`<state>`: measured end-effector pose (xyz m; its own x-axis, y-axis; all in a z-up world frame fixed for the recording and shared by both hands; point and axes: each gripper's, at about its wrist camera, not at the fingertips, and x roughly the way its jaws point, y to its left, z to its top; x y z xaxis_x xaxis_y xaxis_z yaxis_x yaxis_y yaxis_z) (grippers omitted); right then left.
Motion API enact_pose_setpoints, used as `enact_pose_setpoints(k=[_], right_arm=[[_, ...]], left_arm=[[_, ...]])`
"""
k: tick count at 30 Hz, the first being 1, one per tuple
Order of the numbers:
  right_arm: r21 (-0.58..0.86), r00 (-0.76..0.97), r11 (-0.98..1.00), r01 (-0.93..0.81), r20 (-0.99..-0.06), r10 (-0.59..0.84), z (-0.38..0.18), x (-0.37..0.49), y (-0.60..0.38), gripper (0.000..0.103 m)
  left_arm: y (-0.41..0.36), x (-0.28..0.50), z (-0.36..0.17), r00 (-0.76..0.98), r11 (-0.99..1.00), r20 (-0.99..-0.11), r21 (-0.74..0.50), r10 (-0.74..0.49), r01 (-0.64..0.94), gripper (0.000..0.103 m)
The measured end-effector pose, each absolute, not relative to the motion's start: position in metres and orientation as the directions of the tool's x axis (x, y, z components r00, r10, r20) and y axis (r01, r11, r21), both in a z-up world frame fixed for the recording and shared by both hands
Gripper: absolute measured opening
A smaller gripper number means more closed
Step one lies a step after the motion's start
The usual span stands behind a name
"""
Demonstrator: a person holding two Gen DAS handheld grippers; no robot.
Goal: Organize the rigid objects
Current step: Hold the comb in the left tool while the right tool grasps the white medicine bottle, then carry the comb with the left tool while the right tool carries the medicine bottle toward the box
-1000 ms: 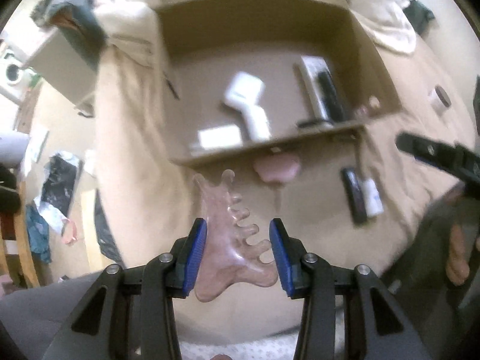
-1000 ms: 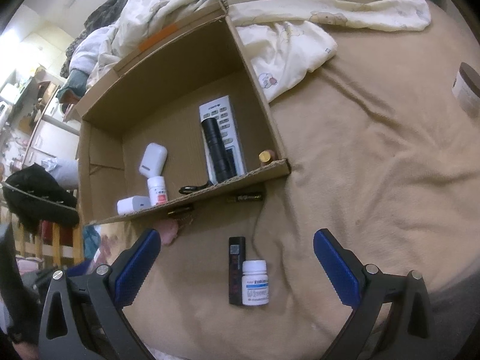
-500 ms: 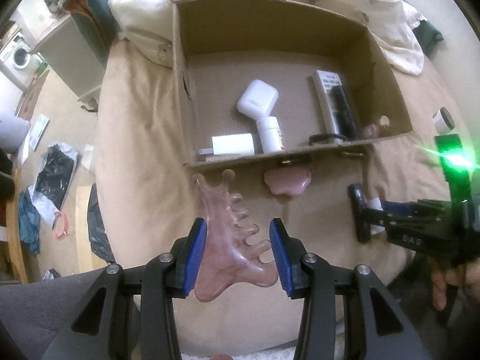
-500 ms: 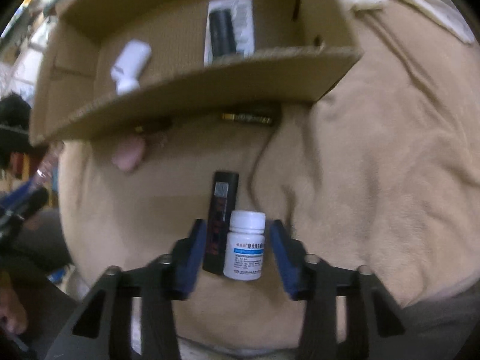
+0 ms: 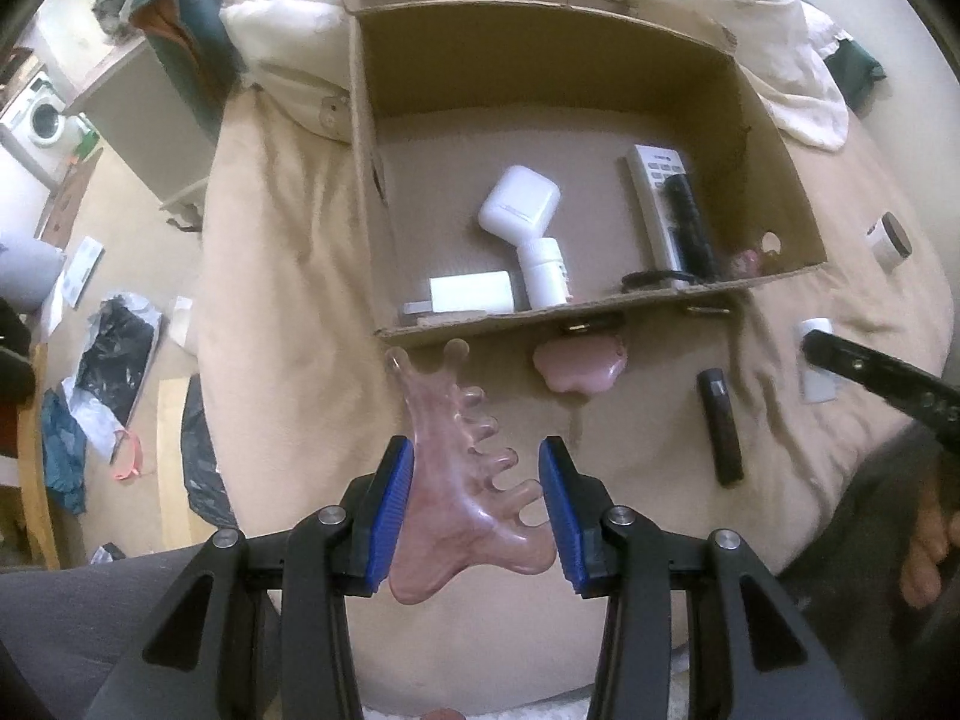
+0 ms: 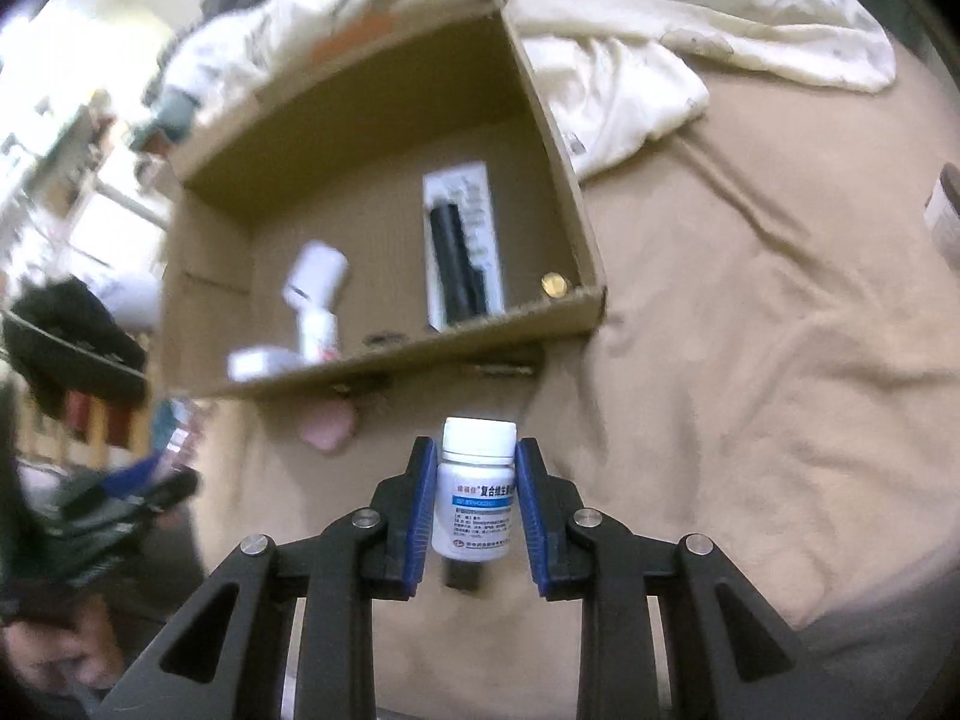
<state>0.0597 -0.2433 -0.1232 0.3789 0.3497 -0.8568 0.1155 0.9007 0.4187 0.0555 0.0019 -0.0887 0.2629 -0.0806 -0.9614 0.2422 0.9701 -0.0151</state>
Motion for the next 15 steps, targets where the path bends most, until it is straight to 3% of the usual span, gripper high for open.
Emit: enact_pose_setpoints(k=[15], right_arm=[[0.461, 0.427, 0.886, 0.052, -0.812, 0.398, -0.108, 0.050, -0.233, 0.028]], left_arm=[[-0.003, 0.044, -0.082, 0.318, 0.961, -0.946, 0.030, -0.061, 0.274, 0.040]])
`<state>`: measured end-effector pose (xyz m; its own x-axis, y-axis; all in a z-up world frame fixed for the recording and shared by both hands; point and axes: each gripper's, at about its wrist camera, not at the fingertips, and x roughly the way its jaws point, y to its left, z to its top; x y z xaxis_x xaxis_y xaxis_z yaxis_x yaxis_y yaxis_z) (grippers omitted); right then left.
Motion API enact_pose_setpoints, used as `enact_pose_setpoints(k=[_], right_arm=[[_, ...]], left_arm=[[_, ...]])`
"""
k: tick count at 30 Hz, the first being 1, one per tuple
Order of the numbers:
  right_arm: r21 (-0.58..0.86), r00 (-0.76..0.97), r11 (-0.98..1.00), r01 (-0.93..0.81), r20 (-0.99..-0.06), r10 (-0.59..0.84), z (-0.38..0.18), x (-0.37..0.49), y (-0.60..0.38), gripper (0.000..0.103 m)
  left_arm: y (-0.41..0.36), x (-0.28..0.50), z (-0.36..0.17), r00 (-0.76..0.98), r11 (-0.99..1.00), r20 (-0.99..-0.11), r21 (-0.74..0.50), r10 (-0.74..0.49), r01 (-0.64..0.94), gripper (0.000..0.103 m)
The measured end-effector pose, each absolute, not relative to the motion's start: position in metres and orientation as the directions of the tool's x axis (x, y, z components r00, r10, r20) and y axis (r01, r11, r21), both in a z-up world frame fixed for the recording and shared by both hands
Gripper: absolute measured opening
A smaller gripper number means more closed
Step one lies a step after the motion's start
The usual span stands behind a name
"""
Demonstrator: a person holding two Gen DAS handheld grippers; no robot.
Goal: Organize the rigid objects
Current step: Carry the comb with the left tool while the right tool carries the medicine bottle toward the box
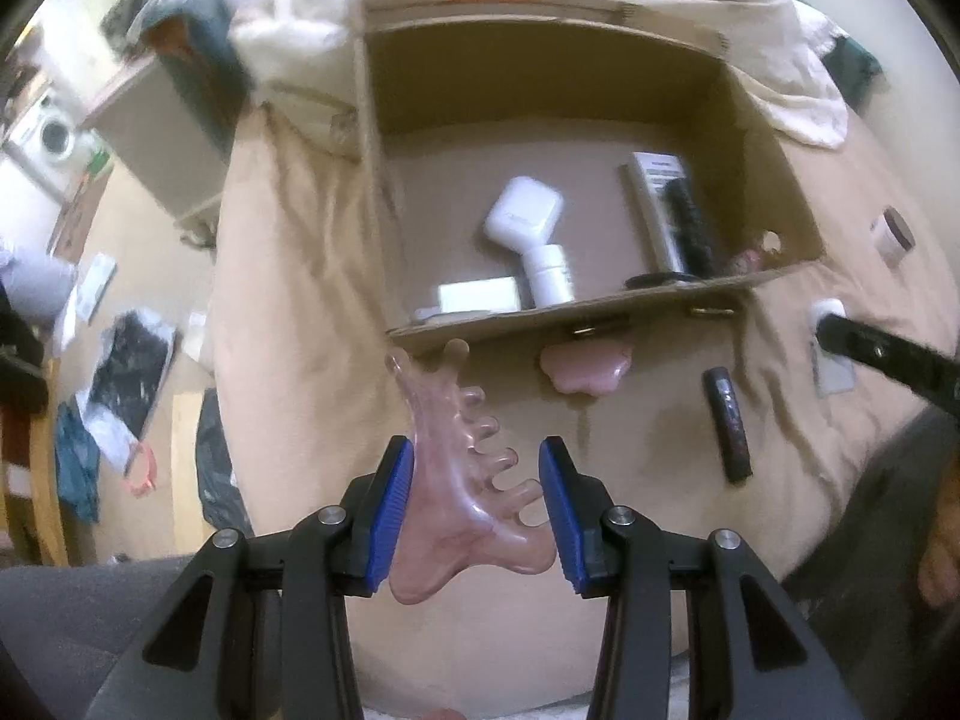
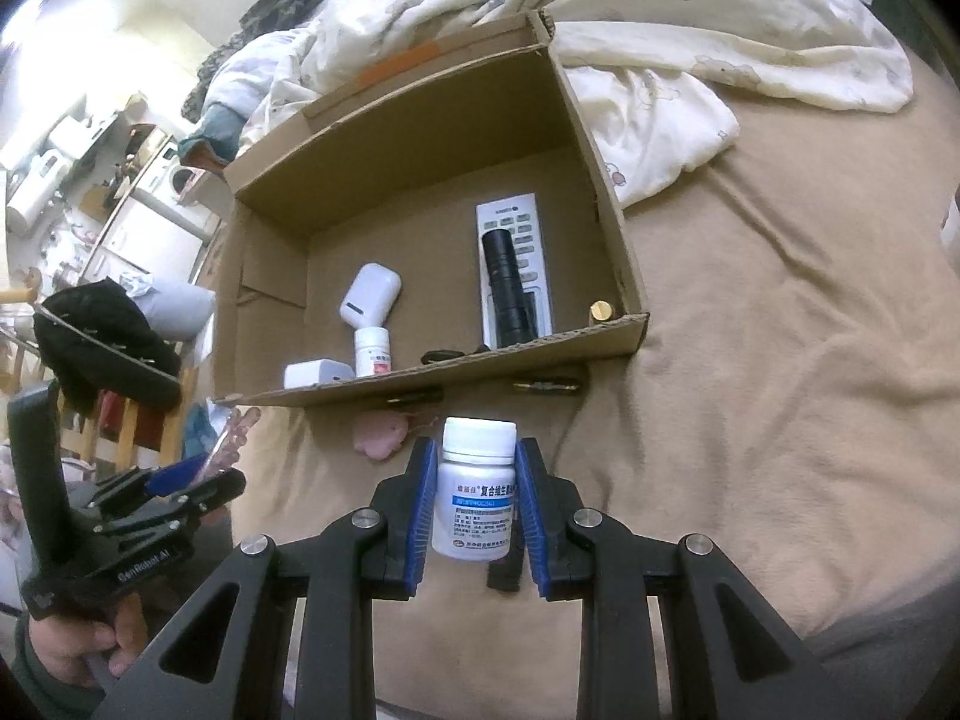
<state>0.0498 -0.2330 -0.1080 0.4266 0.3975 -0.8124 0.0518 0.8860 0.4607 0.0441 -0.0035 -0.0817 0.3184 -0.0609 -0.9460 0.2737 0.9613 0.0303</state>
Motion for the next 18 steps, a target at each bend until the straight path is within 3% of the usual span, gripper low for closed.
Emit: enact_pose_setpoints(k=[8, 9, 10, 14, 18], right_arm=[[0.452, 0.473, 0.892, -0.003, -0.786, 0.399, -0.095, 0.052, -0.224, 0.028], [0.455, 0.481, 0.891, -0.009, -0.779, 0.402, -0.092, 0.053, -0.224, 0.028], [0.457, 0.489, 0.890, -0.013, -0.773, 0.404, -0.090, 0.054, -0.224, 0.028], [0.463, 0.512, 0.886, -0.030, -0.754, 0.411, -0.082, 0.063, -0.227, 0.028], [0.490, 0.519, 0.872, 0.000, -0.745, 0.419, -0.087, 0.069, -0.236, 0.028]], left_arm=[[-0.019, 0.036, -0.055, 0.362, 0.947, -0.924, -0.002, -0.125, 0.321, 0.039], [-0.020, 0.036, -0.048, 0.379, 0.947, -0.917, 0.003, -0.125, 0.320, 0.012], [-0.021, 0.037, -0.041, 0.396, 0.946, -0.908, 0.002, -0.134, 0.324, 0.004], [-0.026, 0.049, -0.018, 0.428, 0.942, -0.891, -0.001, -0.153, 0.334, 0.004], [-0.023, 0.069, -0.030, 0.376, 0.949, -0.914, -0.027, -0.151, 0.315, 0.004]])
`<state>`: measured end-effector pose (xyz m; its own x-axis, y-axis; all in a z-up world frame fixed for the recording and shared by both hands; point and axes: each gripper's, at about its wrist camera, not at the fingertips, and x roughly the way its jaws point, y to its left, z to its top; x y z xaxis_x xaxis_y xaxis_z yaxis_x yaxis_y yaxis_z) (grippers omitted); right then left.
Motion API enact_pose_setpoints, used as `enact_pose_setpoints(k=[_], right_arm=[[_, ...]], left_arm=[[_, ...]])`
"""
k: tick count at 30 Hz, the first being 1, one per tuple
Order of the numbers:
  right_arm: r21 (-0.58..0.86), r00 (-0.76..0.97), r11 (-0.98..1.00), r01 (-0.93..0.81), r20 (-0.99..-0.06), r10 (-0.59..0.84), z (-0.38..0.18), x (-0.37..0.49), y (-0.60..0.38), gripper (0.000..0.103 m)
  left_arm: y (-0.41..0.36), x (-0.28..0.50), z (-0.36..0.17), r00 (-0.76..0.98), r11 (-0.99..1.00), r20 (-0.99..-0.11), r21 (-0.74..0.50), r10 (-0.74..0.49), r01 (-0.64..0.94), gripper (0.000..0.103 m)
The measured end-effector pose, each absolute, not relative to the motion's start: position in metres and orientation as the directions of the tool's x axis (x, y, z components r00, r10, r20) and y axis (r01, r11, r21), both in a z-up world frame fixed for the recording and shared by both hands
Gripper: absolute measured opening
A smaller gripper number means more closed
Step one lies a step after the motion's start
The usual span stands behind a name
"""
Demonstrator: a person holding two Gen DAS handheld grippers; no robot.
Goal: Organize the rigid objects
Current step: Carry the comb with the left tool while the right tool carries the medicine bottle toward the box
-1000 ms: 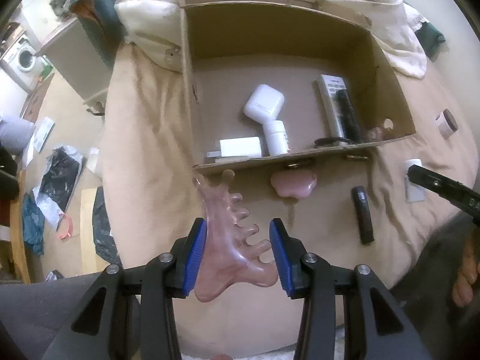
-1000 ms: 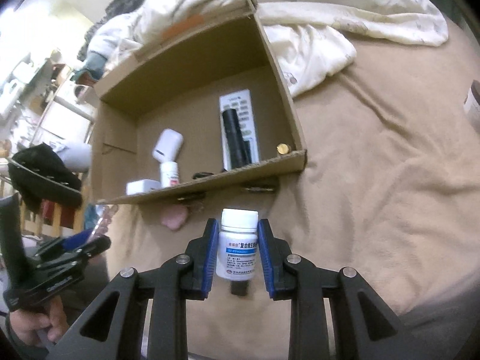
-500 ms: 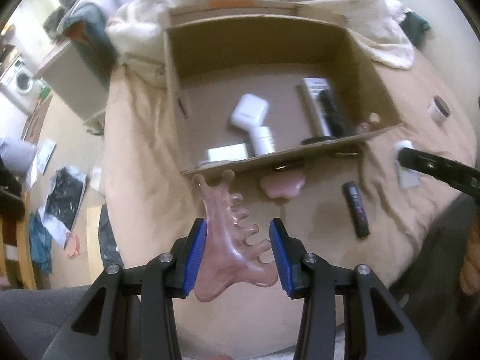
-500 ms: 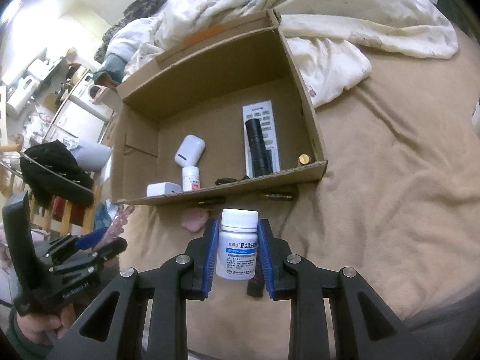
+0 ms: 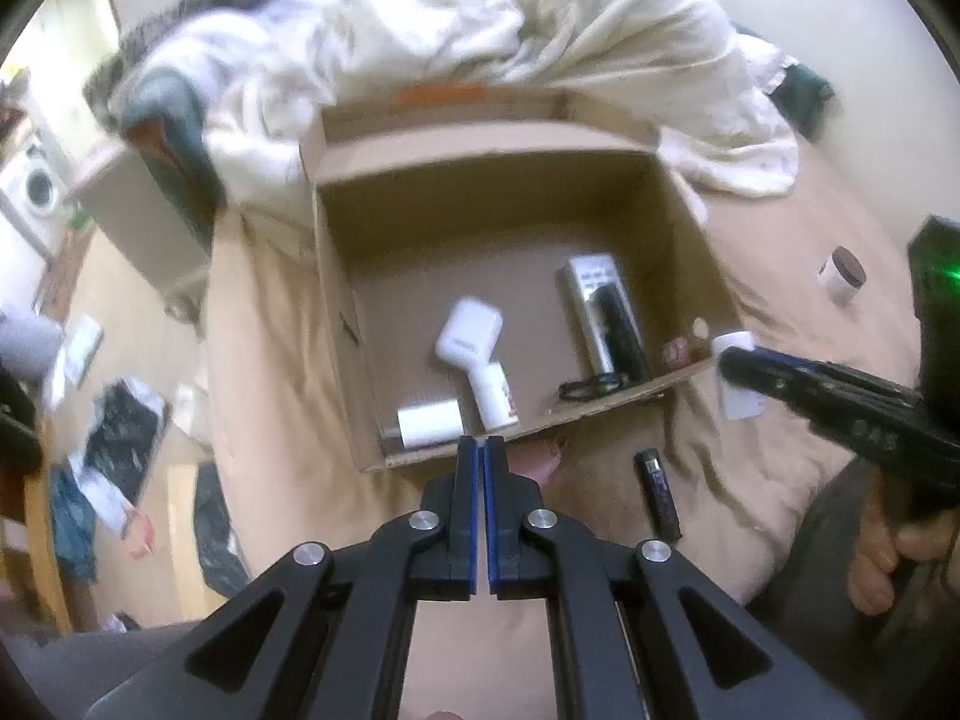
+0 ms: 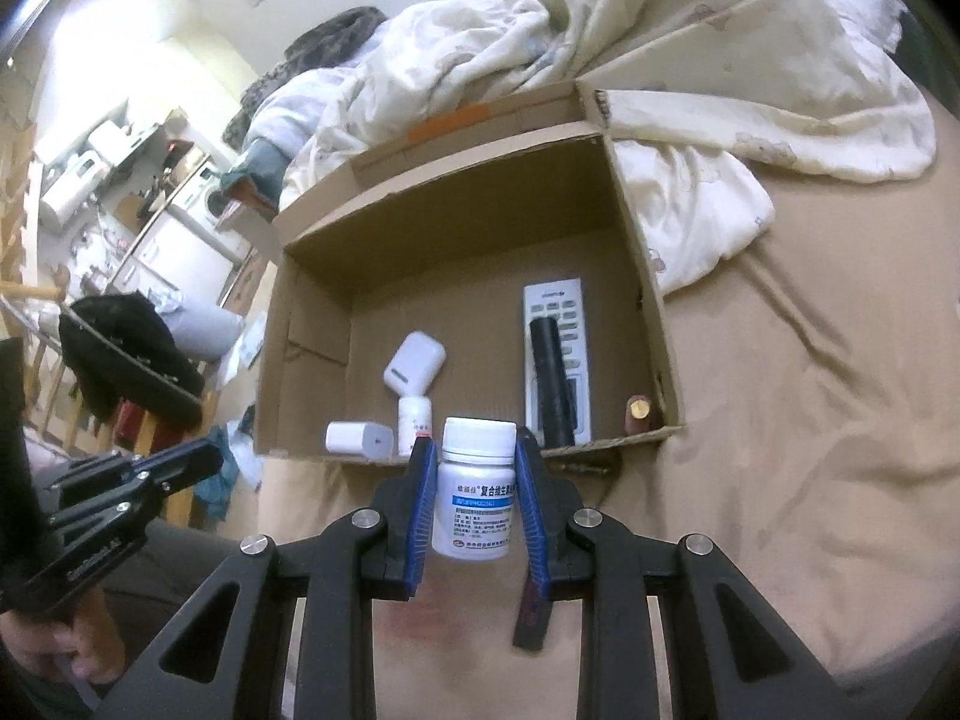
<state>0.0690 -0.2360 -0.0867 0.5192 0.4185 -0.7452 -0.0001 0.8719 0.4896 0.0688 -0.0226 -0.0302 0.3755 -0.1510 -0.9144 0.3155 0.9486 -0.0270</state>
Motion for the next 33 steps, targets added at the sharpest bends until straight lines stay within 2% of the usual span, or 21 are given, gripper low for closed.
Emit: enact_pose_setpoints(k=[2, 3, 4, 8, 12, 16, 22, 23, 24, 25, 26, 28, 33], right_arm=[[0.507, 0.510, 0.862, 0.025, -0.748, 0.425, -0.092, 0.069, -0.241, 0.028], [0.513, 0.507, 0.858, 0.030, -0.748, 0.429, -0.094, 0.069, -0.242, 0.028], [0.518, 0.504, 0.855, 0.034, -0.748, 0.433, -0.094, 0.069, -0.242, 0.028], [0.527, 0.490, 0.850, 0.023, -0.747, 0.450, -0.096, 0.072, -0.237, 0.028], [0.524, 0.471, 0.852, 0.013, -0.754, 0.457, -0.100, 0.074, -0.231, 0.028], [0.524, 0.471, 0.851, 0.015, -0.755, 0.457, -0.100, 0.074, -0.231, 0.028], [0.520, 0.470, 0.853, 0.039, -0.763, 0.444, -0.104, 0.074, -0.237, 0.028], [0.519, 0.467, 0.854, 0.039, -0.765, 0.443, -0.105, 0.075, -0.237, 0.028], [0.518, 0.466, 0.855, 0.038, -0.766, 0.443, -0.105, 0.075, -0.236, 0.028], [0.516, 0.466, 0.856, 0.037, -0.766, 0.442, -0.105, 0.076, -0.236, 0.028], [0.516, 0.467, 0.856, 0.034, -0.765, 0.443, -0.105, 0.076, -0.235, 0.028], [0.517, 0.468, 0.855, 0.031, -0.764, 0.445, -0.104, 0.076, -0.235, 0.028], [0.511, 0.463, 0.859, 0.025, -0.768, 0.443, -0.104, 0.074, -0.234, 0.028]], left_arm=[[-0.016, 0.074, -0.049, 0.314, 0.956, -0.939, -0.051, -0.144, 0.288, 0.024], [-0.009, 0.076, -0.062, 0.269, 0.964, -0.952, -0.081, -0.150, 0.252, 0.051], [-0.003, 0.077, -0.074, 0.226, 0.969, -0.961, -0.106, -0.157, 0.224, 0.069], [-0.002, 0.074, -0.116, 0.106, 0.978, -0.986, -0.108, -0.128, 0.176, 0.070], [-0.036, 0.066, -0.141, 0.037, 0.964, -0.989, -0.129, -0.142, 0.233, 0.070], [-0.070, 0.070, -0.171, -0.038, 0.966, -0.989, -0.147, -0.143, 0.213, 0.070], [-0.110, 0.071, -0.206, -0.018, 0.950, -1.000, 0.003, 0.009, 0.312, 0.071], [-0.111, 0.072, -0.206, -0.021, 0.950, -1.000, 0.006, 0.013, 0.313, 0.070], [-0.111, 0.073, -0.205, -0.026, 0.950, -1.000, 0.001, 0.009, 0.313, 0.062], [-0.110, 0.074, -0.203, -0.026, 0.950, -1.000, -0.005, 0.004, 0.312, 0.047], [-0.110, 0.076, -0.200, -0.020, 0.951, -1.000, -0.003, 0.003, 0.308, 0.038], [-0.105, 0.077, -0.196, -0.024, 0.954, -1.000, -0.024, -0.018, 0.300, 0.034], [-0.090, 0.066, -0.183, -0.026, 0.953, -0.999, -0.043, -0.037, 0.299, 0.032]])
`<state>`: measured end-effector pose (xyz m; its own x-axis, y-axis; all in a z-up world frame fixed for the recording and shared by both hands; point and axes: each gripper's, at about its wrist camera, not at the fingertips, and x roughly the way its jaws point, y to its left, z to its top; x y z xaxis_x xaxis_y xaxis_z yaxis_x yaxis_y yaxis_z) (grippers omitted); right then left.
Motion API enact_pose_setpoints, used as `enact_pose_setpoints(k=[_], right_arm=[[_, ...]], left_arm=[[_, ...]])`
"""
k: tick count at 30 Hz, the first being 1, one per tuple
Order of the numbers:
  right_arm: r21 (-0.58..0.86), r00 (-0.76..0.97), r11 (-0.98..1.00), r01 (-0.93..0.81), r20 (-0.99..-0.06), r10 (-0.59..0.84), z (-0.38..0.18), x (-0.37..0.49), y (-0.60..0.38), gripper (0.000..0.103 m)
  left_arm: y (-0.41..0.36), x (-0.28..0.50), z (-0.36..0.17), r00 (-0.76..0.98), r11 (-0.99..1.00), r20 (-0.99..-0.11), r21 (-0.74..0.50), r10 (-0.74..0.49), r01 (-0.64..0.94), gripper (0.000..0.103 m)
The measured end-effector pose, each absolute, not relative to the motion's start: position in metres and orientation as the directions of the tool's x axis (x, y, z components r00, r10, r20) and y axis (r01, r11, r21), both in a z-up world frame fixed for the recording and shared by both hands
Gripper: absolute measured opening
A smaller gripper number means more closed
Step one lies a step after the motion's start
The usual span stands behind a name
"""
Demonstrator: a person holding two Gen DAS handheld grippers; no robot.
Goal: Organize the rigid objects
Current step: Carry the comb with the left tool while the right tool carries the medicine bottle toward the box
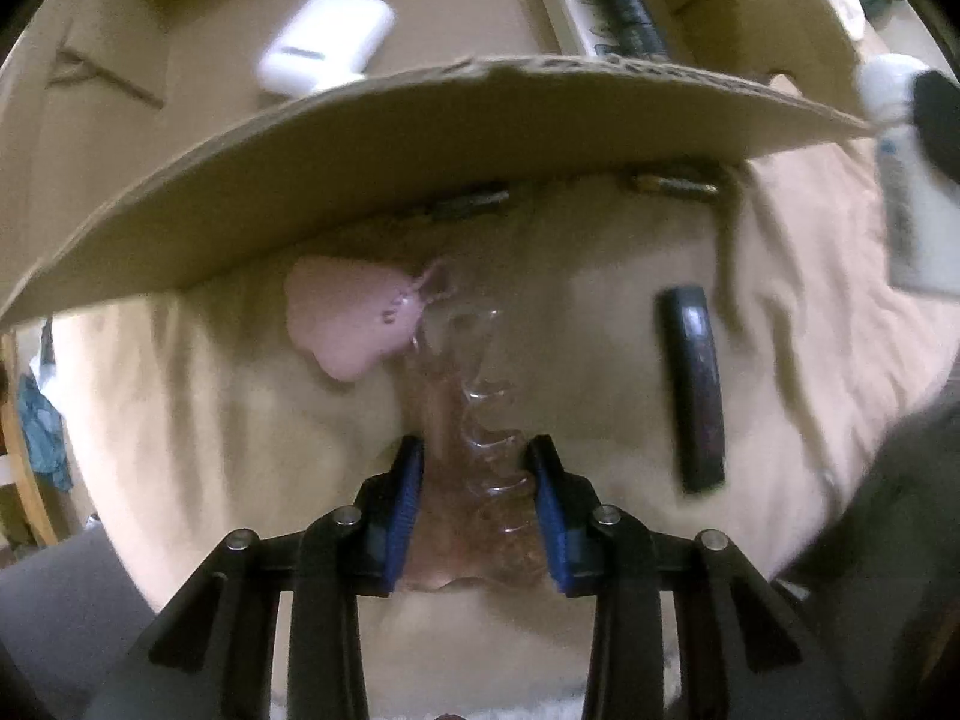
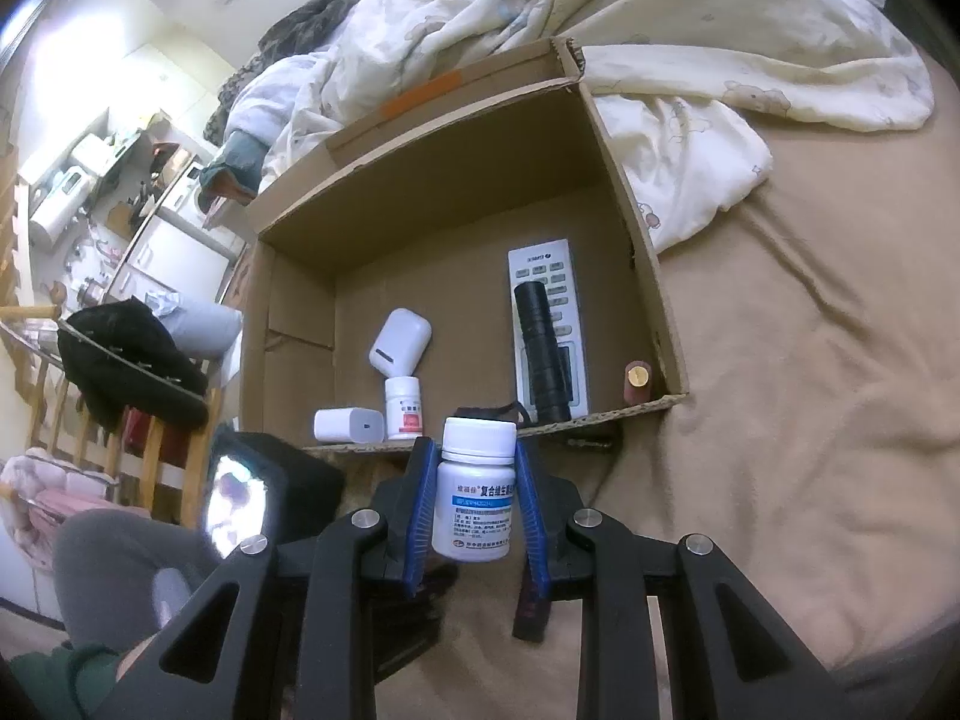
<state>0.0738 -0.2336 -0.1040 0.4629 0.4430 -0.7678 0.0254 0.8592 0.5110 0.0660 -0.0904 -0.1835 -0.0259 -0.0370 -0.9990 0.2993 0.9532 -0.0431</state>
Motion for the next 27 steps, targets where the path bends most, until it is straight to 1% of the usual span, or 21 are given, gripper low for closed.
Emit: enact_pose_setpoints(k=[6, 11, 15, 19, 24, 27], right_arm=[[0.523, 0.470, 0.852, 0.031, -0.760, 0.449, -0.103, 0.071, -0.234, 0.028], [0.528, 0.484, 0.849, 0.017, -0.747, 0.455, -0.098, 0.068, -0.234, 0.028], [0.531, 0.500, 0.847, 0.007, -0.736, 0.457, -0.092, 0.067, -0.235, 0.028], [0.526, 0.513, 0.851, -0.007, -0.728, 0.454, -0.085, 0.070, -0.237, 0.028], [0.503, 0.519, 0.863, -0.031, -0.730, 0.444, -0.076, 0.086, -0.240, 0.028], [0.481, 0.522, 0.876, -0.042, -0.737, 0.430, -0.072, 0.104, -0.239, 0.028]], left_arm=[[-0.068, 0.037, -0.147, 0.004, 0.940, -0.996, -0.078, -0.084, 0.333, 0.032], [-0.048, 0.029, -0.096, 0.164, 0.946, -0.982, -0.035, -0.092, 0.324, 0.032], [-0.035, 0.050, -0.052, 0.309, 0.956, -0.946, -0.004, -0.099, 0.293, 0.032], [-0.030, 0.079, -0.021, 0.374, 0.962, -0.920, -0.008, -0.114, 0.273, 0.032], [-0.031, 0.114, -0.007, 0.416, 0.960, -0.903, 0.017, -0.105, 0.280, 0.032], [-0.040, 0.134, -0.018, 0.412, 0.958, -0.906, 0.025, -0.099, 0.284, 0.032]])
